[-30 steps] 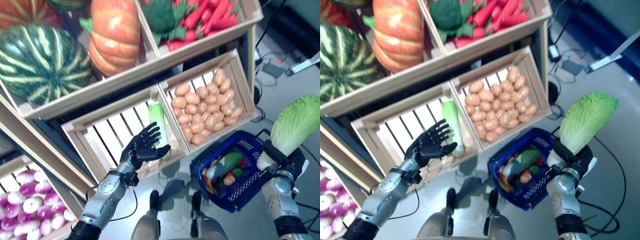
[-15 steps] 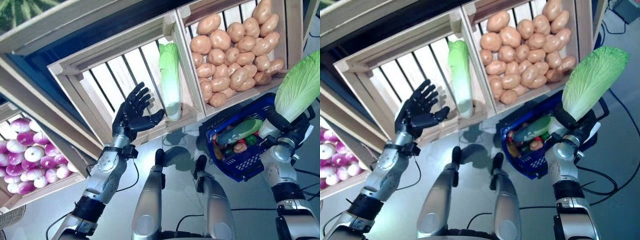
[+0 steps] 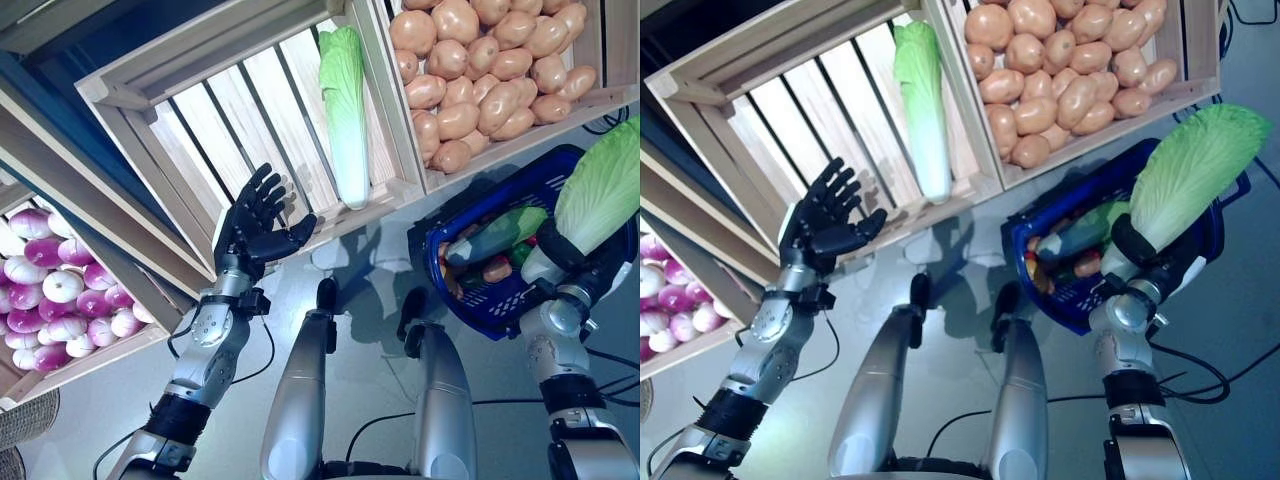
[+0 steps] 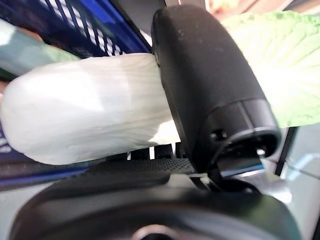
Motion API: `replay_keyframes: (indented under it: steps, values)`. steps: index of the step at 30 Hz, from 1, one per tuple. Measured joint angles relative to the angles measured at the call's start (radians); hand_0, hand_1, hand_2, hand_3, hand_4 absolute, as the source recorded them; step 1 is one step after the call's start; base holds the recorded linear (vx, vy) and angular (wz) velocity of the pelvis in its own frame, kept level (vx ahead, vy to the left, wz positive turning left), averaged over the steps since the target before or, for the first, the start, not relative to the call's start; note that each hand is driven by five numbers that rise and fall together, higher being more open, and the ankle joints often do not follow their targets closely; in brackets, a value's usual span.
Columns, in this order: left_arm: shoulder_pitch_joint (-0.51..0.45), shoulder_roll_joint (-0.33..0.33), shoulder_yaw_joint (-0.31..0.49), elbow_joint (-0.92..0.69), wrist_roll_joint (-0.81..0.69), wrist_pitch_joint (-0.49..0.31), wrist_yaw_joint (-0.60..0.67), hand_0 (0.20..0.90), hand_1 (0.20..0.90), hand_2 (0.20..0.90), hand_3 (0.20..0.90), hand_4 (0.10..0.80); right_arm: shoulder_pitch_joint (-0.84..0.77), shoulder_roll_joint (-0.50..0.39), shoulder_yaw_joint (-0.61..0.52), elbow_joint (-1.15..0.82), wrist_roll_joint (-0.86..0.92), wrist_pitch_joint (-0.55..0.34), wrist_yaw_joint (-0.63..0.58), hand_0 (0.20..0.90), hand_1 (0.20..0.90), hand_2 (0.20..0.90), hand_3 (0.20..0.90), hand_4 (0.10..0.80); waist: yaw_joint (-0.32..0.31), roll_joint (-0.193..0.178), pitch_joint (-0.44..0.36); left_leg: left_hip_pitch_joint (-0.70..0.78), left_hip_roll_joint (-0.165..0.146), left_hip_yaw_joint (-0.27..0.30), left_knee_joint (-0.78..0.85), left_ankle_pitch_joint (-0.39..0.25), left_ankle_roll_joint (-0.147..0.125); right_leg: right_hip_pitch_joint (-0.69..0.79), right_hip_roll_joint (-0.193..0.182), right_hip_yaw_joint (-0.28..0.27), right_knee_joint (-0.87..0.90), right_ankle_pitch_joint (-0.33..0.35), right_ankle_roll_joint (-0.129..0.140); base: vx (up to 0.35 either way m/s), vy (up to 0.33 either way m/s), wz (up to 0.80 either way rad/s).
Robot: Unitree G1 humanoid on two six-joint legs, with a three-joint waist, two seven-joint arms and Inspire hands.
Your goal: Put vegetables into the basket
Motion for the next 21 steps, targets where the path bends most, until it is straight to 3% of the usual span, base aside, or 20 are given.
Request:
replay_keyframes:
  steps: [10, 16, 21]
  values:
    - [0.021, -0.028, 0.007, 0.002, 0.01, -0.037, 0.051, 0.9, 0.9, 0.9, 0.9, 0.8, 0.046, 0.033, -0.027, 0.058, 0.072, -0.047, -0.022, 0.3, 0.3, 0.3, 0.3, 0.4, -0.032, -0.001, 0.0, -0.02, 0.007, 0.0, 0.033, -0.026, 0.008, -0.001, 0.014, 0.007, -0.007, 0.003, 0.005, 0.015, -0.018, -0.02]
    - [0.027, -0.028, 0.007, 0.025, 0.01, -0.056, 0.062, 0.9, 0.9, 0.9, 0.9, 0.8, 0.026, 0.065, -0.043, 0.222, 0.172, -0.051, -0.022, 0.3, 0.3, 0.3, 0.3, 0.4, -0.028, -0.002, 0.0, -0.021, 0.016, -0.003, 0.031, -0.033, 0.002, -0.002, 0.025, 0.006, -0.01, -0.002, 0.005, 0.002, -0.005, -0.01]
    - [0.018, -0.028, 0.004, 0.026, 0.011, -0.059, 0.072, 0.9, 0.9, 0.9, 0.9, 0.8, 0.003, 0.081, -0.04, 0.3, 0.239, -0.049, 0.041, 0.3, 0.3, 0.3, 0.3, 0.4, -0.029, -0.002, 0.0, -0.029, 0.016, -0.004, 0.031, -0.033, 0.002, -0.011, 0.026, 0.006, -0.011, -0.002, 0.004, 0.0, 0.0, 0.0]
